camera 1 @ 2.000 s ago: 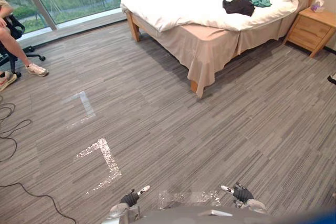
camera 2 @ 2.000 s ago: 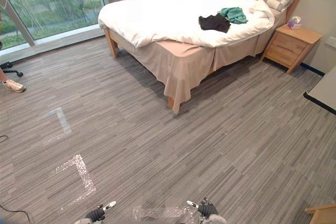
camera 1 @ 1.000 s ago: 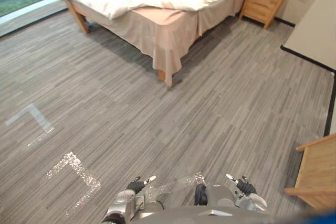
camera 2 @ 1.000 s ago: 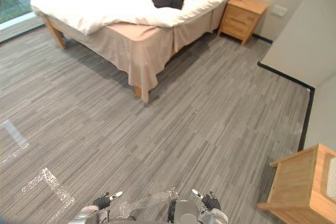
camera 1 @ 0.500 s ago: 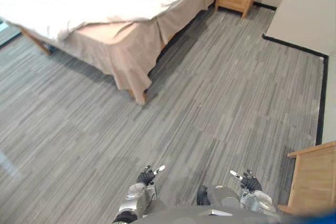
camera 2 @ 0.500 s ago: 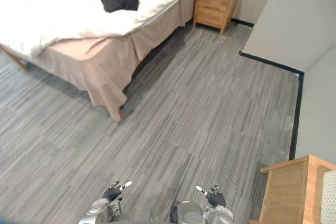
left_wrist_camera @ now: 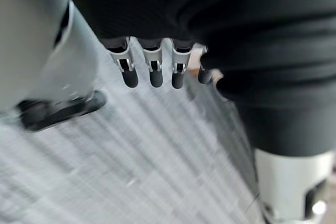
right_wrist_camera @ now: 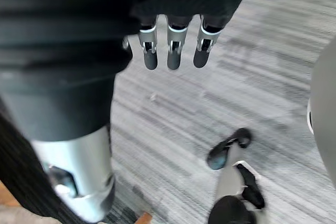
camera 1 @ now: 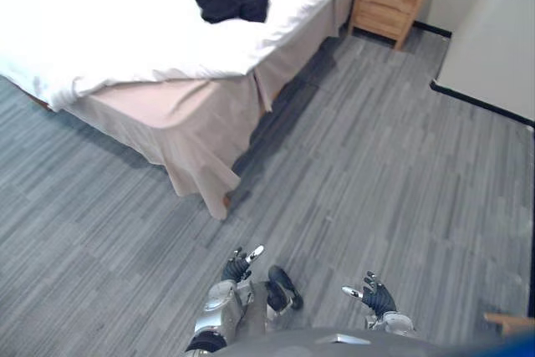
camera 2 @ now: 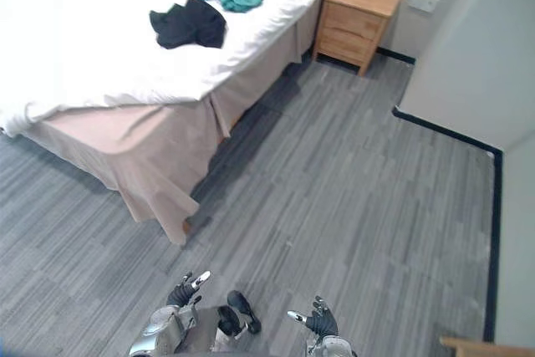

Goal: Tidy the bed and pick cloth on bed and put in laundry

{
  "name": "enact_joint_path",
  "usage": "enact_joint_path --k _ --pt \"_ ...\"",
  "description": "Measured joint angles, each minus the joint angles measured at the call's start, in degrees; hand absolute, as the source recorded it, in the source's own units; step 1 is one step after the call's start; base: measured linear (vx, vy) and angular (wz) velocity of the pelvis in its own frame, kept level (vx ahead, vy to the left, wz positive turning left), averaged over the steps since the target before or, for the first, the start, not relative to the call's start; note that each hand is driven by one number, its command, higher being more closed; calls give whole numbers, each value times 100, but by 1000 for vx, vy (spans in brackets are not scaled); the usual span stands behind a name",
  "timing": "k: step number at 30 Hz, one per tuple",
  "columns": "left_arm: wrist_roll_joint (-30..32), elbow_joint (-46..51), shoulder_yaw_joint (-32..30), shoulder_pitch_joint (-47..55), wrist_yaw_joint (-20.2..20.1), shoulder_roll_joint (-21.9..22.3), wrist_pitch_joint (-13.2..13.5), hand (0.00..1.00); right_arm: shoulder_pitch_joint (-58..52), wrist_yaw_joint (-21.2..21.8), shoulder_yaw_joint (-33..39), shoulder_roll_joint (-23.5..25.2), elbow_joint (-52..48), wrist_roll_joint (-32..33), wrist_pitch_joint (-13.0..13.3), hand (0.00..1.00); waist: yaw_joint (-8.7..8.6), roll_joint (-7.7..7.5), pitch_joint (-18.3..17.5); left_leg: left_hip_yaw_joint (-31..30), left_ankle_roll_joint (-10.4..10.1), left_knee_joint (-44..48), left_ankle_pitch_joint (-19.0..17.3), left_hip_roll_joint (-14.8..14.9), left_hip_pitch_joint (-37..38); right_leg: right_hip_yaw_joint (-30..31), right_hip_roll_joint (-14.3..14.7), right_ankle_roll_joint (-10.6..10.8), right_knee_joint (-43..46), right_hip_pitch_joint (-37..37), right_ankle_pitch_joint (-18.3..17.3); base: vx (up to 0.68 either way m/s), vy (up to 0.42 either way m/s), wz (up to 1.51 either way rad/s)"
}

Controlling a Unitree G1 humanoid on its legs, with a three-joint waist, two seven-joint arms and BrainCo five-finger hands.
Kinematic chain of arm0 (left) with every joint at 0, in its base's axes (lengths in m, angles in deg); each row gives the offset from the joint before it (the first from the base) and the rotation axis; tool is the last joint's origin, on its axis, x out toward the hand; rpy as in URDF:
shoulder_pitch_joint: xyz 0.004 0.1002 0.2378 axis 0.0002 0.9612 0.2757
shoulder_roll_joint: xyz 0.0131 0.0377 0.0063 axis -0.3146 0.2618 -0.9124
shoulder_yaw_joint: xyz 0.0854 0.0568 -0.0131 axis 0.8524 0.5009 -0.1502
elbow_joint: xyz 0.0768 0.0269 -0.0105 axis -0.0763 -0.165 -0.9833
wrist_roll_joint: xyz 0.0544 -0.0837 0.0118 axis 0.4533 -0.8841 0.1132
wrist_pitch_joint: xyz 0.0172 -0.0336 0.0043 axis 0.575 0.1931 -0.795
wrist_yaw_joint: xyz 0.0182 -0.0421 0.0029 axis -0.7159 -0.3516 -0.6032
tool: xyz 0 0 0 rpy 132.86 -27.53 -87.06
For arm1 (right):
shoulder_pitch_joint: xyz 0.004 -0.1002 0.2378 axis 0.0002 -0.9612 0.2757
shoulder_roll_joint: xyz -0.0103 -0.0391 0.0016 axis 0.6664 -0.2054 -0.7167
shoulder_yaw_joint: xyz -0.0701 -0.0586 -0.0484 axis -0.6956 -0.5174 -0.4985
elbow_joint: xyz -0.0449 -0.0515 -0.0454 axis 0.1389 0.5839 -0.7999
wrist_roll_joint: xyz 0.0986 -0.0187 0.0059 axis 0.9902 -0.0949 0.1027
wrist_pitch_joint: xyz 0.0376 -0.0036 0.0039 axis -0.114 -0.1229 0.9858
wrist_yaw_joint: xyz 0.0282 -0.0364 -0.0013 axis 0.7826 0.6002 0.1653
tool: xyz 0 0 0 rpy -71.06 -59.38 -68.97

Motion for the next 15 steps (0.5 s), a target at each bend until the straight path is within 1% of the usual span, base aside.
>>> enact_joint_path --k 1,2,3,4,5,6,8,9,10,11,12,13,14,15 --pt "-2 -73 82 -7 15 -52 -10 0 39 -21 10 -33 26 11 -7 0 -34 2 2 -90 -17 -97 -10 -62 105 141 -12 112 658 -312 86 388 186 79" --pt "-4 -205 193 -28 50 -143 -23 0 77 -28 27 -93 65 122 -43 0 -97 13 9 -329 -48 -249 -25 -154 337 278 -46 148 1797 -906 -49 359 139 78" --pt "-34 -342 220 -36 57 -215 -22 0 84 -31 71 -145 37 178 -22 0 -138 35 21 -508 -69 -416 -23 -225 675 180 -160 31 2478 -1342 -315 349 115 79" --pt "-72 -409 220 -43 59 -242 -28 0 81 -27 70 -178 18 200 5 0 -145 51 27 -622 -83 -496 -27 -248 858 140 -210 -68 2659 -1532 -451 416 75 96" --pt "-220 -441 213 -67 58 -279 -59 0 48 -28 89 -198 -94 218 93 0 -207 129 72 -949 -162 -674 -19 -291 1262 151 -243 -261 2748 -1957 -793 353 20 111" --pt "-275 -441 204 -89 57 -279 -68 0 -5 -30 114 -184 -208 223 186 0 -280 105 74 -1206 -193 -759 -14 -311 1451 182 -231 -286 2599 -2184 -950 414 -36 131" --pt "-346 -459 184 -135 45 -244 -73 0 -83 -35 190 -160 -318 274 300 0 -339 76 83 -1672 -268 -795 -32 -299 1629 279 -206 -314 2059 -2396 -1127 340 -156 155" --pt "-389 -525 126 -205 23 -139 -72 0 -181 -56 319 -180 -319 343 398 0 -352 75 85 -2236 -395 -852 -81 -259 1812 379 -175 -355 1034 -2451 -1180 280 -195 202" --pt "-388 -559 113 -206 2 -104 -71 0 -260 -71 366 -180 -311 360 457 0 -346 76 87 -2515 -456 -863 -128 -224 1886 443 -165 -368 373 -2424 -1162 215 -178 186" --pt "-387 -570 107 -191 1 -91 -70 0 -305 -73 365 -181 -300 373 484 0 -343 78 84 -2696 -483 -857 -161 -199 1909 512 -152 -399 -43 -2416 -1134 238 -222 140" --pt "-378 -579 39 -142 2 -61 -67 0 -374 -72 337 -213 -257 398 515 0 -333 76 84 -2991 -541 -855 -207 -137 1940 625 -127 -442 -797 -2417 -973 381 -391 124" --pt "-372 -555 -131 -90 4 -23 -12 0 -421 -78 229 -268 -146 450 539 0 -328 56 75 -3162 -683 -811 -279 -70 1955 772 -61 -514 -1522 -2391 -613 324 -338 103" --pt "-364 -543 -177 -80 -1 -29 18 0 -454 -82 153 -286 -108 449 564 0 -316 4 55 -3196 -780 -766 -331 -50 1956 849 -38 -541 -1853 -2363 -357 356 -382 67" --pt "-285 -583 -346 -92 -31 29 63 0 -449 -78 54 -378 -22 448 603 0 -281 6 75 -3293 -1007 -637 -472 115 1986 857 58 -442 -2024 -2264 104 303 -304 34"
